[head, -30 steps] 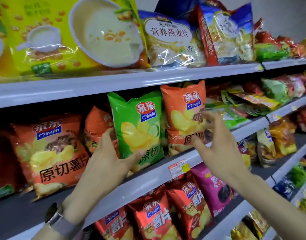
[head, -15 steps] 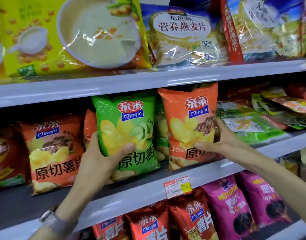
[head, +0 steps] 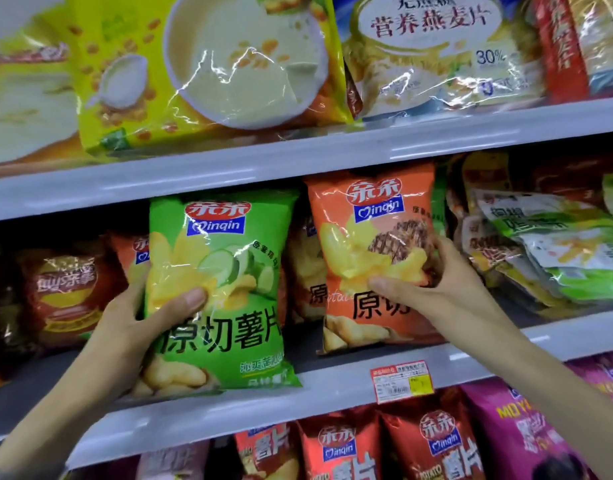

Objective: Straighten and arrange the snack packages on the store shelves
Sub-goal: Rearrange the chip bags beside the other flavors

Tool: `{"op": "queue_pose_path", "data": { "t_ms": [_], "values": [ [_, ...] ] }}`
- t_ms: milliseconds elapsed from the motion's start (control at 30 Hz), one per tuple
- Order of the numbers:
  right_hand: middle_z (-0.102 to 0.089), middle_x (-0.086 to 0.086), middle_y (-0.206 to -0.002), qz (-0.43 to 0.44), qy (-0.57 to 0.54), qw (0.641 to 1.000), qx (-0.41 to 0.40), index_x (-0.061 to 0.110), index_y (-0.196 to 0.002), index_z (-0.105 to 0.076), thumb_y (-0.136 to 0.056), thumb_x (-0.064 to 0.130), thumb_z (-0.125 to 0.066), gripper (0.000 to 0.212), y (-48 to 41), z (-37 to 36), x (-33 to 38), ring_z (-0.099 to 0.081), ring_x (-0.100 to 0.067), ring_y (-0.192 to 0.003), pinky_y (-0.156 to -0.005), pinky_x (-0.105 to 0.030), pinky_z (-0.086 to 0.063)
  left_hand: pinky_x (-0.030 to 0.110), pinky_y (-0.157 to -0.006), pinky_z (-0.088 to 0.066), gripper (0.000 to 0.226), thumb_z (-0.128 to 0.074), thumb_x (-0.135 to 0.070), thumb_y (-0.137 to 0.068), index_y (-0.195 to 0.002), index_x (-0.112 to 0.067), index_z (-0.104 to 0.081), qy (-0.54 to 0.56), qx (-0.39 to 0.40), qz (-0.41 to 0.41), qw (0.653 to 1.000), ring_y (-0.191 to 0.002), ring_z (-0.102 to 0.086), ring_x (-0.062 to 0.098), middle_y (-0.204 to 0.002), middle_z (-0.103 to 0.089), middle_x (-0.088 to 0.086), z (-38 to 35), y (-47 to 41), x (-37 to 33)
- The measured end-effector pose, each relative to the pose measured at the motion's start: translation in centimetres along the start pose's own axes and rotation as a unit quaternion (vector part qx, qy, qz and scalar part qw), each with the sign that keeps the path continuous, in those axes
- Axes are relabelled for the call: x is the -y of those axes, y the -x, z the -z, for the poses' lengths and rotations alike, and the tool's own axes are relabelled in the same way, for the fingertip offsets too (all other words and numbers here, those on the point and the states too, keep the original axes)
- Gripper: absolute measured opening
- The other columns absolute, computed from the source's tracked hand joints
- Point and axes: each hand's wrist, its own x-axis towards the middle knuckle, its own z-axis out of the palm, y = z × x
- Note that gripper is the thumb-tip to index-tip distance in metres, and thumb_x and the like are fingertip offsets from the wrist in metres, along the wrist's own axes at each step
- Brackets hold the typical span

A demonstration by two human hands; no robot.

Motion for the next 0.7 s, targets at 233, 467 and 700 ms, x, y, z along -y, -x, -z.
{"op": "queue_pose_path", "data": {
  "t_ms": [233, 467, 700],
  "values": [
    [-0.066, 0.028, -0.116, -0.021, 0.036, 0.999, 0.033, 0.047, -0.135, -0.040, -0.057, 0.079, -0.084, 0.095, -0.1, -6.1, 2.2, -0.064, 0.002, -0.107, -0.093, -0.031, -0.052, 0.054, -0.039, -0.058, 0.058, -0.088, -0.038, -0.068, -0.119, -0.025, -0.064, 0.041, -0.026, -0.005, 0.999, -0.054, -0.071, 0.052, -0.094, -0.079, 0.025, 3.2, 1.5, 0.9],
    [-0.060, 0.028, -0.126, -0.047, 0.108, 0.991, 0.057, 0.063, -0.126, -0.036, -0.052, 0.096, -0.070, 0.089, -0.2, -8.8, 2.4, -0.055, -0.012, -0.127, -0.113, -0.052, -0.039, 0.079, -0.054, -0.052, 0.073, -0.097, -0.047, -0.051, -0.115, -0.028, -0.068, 0.079, -0.059, -0.020, 0.995, -0.059, -0.072, 0.054, -0.095, -0.080, 0.022, 5.8, 2.6, 1.6],
    [-0.049, 0.043, -0.125, -0.053, 0.101, 0.990, 0.084, 0.075, -0.117, -0.030, -0.062, 0.094, -0.067, 0.068, 0.8, -8.7, 3.1, -0.049, -0.009, -0.132, -0.114, -0.039, -0.037, 0.035, -0.043, -0.059, 0.068, -0.086, -0.045, -0.059, -0.118, -0.019, -0.068, 0.090, -0.029, -0.043, 0.995, -0.058, -0.077, 0.036, -0.087, -0.082, 0.010, 4.8, 1.9, 1.9]
  ]
}}
